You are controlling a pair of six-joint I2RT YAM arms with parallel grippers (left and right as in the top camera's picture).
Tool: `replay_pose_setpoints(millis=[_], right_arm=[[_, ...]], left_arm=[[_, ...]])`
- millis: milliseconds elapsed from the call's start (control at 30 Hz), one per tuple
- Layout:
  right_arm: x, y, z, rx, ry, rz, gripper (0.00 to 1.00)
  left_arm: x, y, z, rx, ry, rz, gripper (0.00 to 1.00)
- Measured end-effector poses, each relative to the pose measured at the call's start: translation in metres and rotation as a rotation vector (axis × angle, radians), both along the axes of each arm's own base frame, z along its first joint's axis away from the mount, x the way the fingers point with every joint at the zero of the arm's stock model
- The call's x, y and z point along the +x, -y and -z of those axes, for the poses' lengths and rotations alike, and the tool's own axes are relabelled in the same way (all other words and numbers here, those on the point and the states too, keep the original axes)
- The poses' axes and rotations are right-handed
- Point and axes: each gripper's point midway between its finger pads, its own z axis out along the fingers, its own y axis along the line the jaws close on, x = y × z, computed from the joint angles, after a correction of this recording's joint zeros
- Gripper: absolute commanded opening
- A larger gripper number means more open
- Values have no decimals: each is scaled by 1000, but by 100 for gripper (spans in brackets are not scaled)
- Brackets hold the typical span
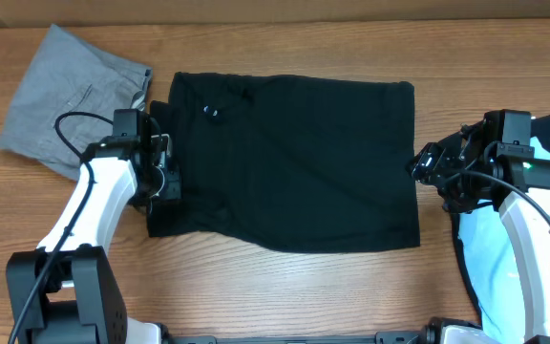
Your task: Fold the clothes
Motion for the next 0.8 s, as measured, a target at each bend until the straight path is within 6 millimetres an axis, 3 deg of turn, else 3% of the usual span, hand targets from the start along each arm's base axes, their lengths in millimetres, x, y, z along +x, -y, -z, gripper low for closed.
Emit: replay_pose_setpoints(millis=[133, 233, 333, 533, 667, 800], right_arm=[[0, 0, 0, 0, -1, 0, 85], [-1, 0, 0, 1, -4, 1, 85], [-3, 0, 1, 2, -14, 0, 85], [-10, -1, 3, 7, -45, 0, 86], [-11, -1, 4, 6, -49, 1, 86], [-11, -2, 4, 7, -48, 0, 86]], left_arm=[[-3, 7, -23, -37, -35, 36, 26], [8, 19, -45, -64, 0, 103, 30], [7, 37, -51, -72, 7, 184, 31], [-26, 86, -29, -86, -68, 365, 20], [-49, 104, -9, -82, -115, 443, 31], [-46, 107, -3, -63, -93, 435, 36]])
